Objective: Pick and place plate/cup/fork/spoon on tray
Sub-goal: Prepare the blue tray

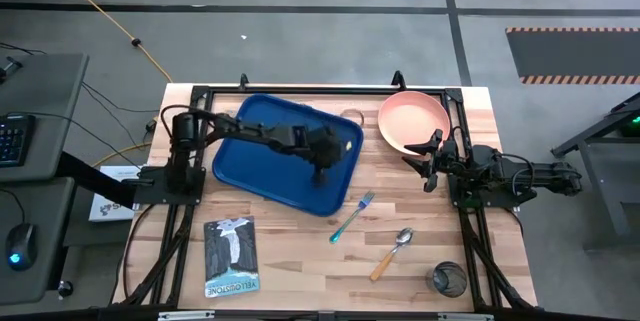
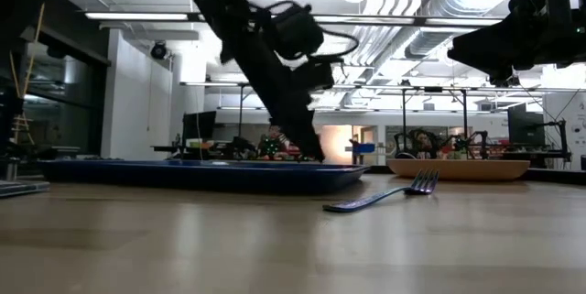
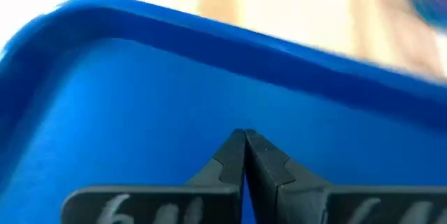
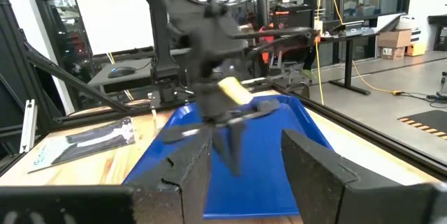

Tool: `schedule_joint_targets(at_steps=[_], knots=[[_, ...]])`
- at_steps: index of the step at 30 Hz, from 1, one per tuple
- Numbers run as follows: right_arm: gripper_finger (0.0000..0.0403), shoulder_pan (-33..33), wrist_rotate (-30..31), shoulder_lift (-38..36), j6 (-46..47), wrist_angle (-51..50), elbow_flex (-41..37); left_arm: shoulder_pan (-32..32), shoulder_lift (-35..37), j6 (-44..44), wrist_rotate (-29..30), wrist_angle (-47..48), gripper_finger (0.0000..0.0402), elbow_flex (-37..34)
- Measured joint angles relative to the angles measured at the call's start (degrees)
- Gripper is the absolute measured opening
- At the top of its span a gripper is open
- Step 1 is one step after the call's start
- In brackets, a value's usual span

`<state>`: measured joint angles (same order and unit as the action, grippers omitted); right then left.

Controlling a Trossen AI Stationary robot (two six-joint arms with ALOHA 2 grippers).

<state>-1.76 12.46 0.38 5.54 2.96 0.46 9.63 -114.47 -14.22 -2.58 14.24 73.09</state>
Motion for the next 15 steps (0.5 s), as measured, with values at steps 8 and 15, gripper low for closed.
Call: schedule_joint_targets(at_steps=[8, 15], knots=[[0.0165, 0.0, -0.01, 0.0, 0.0, 0.0, -0.01, -10.46, 0.28, -6.91, 1.67, 15.44, 0.0, -0.01], [0.0165, 0.02, 0.01, 0.02, 0.0, 0.0, 0.0, -17.41, 2.52, -6.98, 8.77, 18.32, 0.0, -0.21]])
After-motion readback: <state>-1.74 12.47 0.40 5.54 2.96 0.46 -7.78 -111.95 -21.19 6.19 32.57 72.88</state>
